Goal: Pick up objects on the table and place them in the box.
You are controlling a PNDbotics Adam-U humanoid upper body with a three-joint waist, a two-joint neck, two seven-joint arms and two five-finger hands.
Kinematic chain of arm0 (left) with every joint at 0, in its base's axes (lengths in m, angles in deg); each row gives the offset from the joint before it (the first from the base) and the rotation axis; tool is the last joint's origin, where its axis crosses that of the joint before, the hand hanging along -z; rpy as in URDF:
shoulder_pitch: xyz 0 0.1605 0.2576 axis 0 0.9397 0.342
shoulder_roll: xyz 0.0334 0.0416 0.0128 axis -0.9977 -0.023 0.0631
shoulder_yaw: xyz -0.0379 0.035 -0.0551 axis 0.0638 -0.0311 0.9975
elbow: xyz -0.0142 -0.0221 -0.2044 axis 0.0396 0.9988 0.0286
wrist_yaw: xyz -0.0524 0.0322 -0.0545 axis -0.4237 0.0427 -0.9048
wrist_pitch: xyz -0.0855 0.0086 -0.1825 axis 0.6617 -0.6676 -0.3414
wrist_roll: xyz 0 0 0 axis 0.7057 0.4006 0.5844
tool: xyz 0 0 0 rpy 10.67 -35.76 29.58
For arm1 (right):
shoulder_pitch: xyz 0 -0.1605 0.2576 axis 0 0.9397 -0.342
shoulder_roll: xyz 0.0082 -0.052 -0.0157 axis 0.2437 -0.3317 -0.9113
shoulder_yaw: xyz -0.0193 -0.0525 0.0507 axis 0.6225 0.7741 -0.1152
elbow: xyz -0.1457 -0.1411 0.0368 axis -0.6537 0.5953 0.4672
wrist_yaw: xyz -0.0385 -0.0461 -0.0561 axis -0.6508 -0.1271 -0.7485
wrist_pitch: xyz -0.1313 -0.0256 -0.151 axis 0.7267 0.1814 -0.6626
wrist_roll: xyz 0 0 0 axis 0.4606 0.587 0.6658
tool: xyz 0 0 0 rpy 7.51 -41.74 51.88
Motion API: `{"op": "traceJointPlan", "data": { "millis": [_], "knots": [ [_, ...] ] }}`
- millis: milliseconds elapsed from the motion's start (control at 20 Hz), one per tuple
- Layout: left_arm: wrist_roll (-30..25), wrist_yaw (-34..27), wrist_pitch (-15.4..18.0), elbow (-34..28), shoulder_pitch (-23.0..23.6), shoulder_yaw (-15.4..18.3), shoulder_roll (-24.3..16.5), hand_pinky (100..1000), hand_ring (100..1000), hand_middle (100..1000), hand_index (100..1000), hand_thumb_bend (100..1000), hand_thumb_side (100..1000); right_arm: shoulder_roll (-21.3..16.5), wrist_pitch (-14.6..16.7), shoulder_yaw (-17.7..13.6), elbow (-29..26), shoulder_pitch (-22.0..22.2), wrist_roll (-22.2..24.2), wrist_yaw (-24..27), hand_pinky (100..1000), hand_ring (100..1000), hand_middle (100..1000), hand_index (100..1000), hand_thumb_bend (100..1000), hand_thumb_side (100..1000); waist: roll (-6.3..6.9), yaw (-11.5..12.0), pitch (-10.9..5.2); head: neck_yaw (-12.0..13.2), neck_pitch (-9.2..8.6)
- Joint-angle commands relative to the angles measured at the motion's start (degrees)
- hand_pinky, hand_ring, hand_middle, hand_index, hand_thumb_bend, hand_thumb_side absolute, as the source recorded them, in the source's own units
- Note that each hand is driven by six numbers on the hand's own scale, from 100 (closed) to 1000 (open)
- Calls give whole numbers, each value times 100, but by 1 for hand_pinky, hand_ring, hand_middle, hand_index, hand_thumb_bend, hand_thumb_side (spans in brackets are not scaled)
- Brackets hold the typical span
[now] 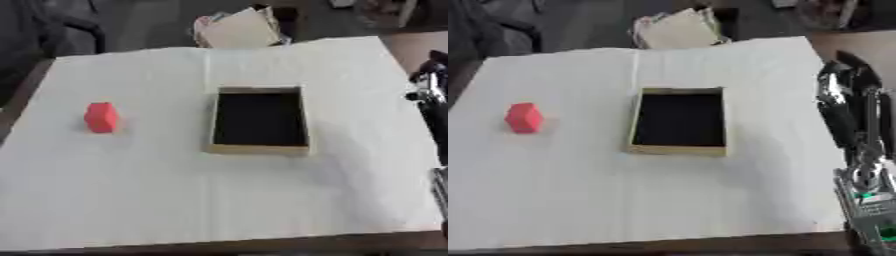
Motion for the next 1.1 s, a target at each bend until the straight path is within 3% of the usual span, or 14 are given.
{"op": "traceJointPlan", "data": {
  "millis": [50,300,500,700,850,1100],
  "knots": [
    [-24,158,-15,-125,-86,-13,-248,752,625,630,765,200,406,-109,7,-23,-90,-53,-26,11,573,745,535,856,100,686,5,0,-61,-13,-34],
    [-253,914,-57,-681,-143,11,-335,757,640,646,783,209,425,-118,3,-15,-83,-58,-17,10,573,745,535,856,100,687,4,27,-63,-16,-38],
    [-785,2097,-158,-1800,-302,174,-372,758,645,648,784,205,404,-119,-2,-15,-79,-56,-12,7,573,745,535,856,100,686,-10,55,-74,-27,-38],
    [-1748,3332,-164,-3084,-427,235,-329,758,651,653,789,215,380,-114,-7,-14,-77,-58,-4,1,573,745,535,856,100,686,-27,92,-78,-43,-36],
    [-2688,4101,-10,-3928,-439,95,-323,755,661,661,797,273,345,-115,-16,-15,-73,-61,-2,0,573,745,535,856,100,687,-42,100,-76,-47,-40],
    [-4155,4613,315,-4889,-346,-194,-338,757,674,679,811,295,297,-119,-25,-14,-70,-75,1,2,573,746,535,856,100,687,-53,104,-67,-45,-57]
  ]
}}
